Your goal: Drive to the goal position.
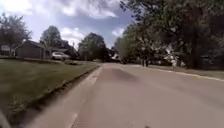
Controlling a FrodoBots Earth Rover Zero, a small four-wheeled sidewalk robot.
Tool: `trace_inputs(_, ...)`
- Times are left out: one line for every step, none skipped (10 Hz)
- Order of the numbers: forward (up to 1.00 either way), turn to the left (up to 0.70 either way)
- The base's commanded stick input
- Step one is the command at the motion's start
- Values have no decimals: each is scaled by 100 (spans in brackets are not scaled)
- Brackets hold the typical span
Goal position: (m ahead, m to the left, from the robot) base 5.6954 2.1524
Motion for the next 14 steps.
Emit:
trace_inputs(100, 2)
trace_inputs(100, 2)
trace_inputs(100, 2)
trace_inputs(100, 2)
trace_inputs(100, 2)
trace_inputs(100, 2)
trace_inputs(100, 0)
trace_inputs(100, 0)
trace_inputs(100, 1)
trace_inputs(100, 2)
trace_inputs(100, 2)
trace_inputs(100, 2)
trace_inputs(100, 1)
trace_inputs(100, 1)
